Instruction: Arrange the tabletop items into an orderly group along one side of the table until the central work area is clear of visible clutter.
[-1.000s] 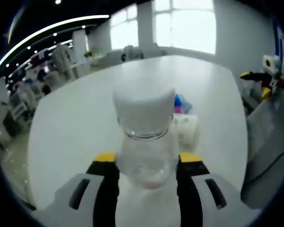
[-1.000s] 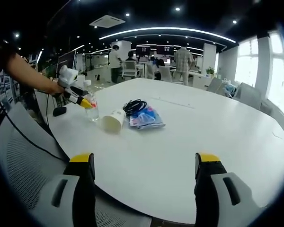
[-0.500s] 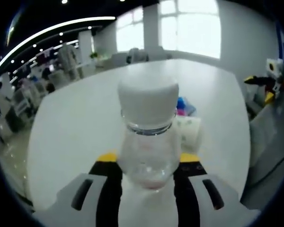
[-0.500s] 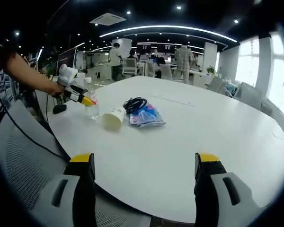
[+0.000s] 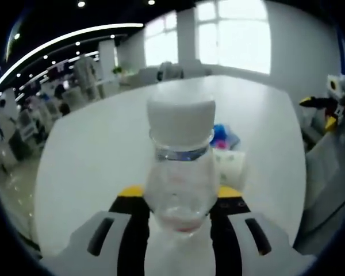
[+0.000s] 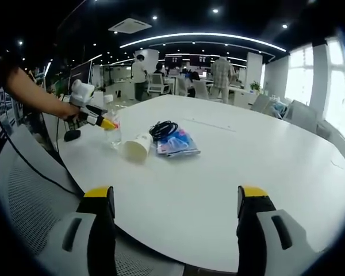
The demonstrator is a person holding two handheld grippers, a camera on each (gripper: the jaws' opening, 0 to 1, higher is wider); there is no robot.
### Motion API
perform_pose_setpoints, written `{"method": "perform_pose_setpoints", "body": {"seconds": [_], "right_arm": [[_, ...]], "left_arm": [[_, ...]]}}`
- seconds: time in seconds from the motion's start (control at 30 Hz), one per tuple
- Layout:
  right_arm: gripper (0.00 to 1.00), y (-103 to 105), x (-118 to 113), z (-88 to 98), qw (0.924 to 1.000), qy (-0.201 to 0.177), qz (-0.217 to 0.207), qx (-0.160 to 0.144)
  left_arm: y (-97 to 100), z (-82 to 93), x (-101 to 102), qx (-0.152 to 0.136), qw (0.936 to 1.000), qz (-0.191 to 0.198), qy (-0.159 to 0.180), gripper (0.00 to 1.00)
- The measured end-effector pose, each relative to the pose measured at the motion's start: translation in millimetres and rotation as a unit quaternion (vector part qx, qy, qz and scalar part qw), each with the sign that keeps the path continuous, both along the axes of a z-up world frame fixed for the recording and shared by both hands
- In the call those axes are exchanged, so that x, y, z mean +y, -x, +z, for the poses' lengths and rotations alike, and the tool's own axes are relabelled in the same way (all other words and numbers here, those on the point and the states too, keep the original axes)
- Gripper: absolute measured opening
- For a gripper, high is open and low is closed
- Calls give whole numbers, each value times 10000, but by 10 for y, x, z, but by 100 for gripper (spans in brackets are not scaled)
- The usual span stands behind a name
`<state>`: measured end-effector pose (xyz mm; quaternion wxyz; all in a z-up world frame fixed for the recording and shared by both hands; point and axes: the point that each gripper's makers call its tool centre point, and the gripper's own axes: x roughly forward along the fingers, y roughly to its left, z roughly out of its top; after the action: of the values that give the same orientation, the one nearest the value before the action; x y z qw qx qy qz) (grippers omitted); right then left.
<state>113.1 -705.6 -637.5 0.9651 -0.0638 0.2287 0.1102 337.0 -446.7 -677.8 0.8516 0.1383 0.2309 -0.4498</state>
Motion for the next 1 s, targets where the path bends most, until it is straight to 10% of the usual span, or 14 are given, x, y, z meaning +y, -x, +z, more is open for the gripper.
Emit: {"method": "perform_pose_setpoints", "body": {"seconds": [1.0], "right_arm": [[93, -15, -34, 1, 9999, -76, -141, 10]], "left_arm": [[-699, 71, 18, -49, 9936, 1124, 2, 38]]}}
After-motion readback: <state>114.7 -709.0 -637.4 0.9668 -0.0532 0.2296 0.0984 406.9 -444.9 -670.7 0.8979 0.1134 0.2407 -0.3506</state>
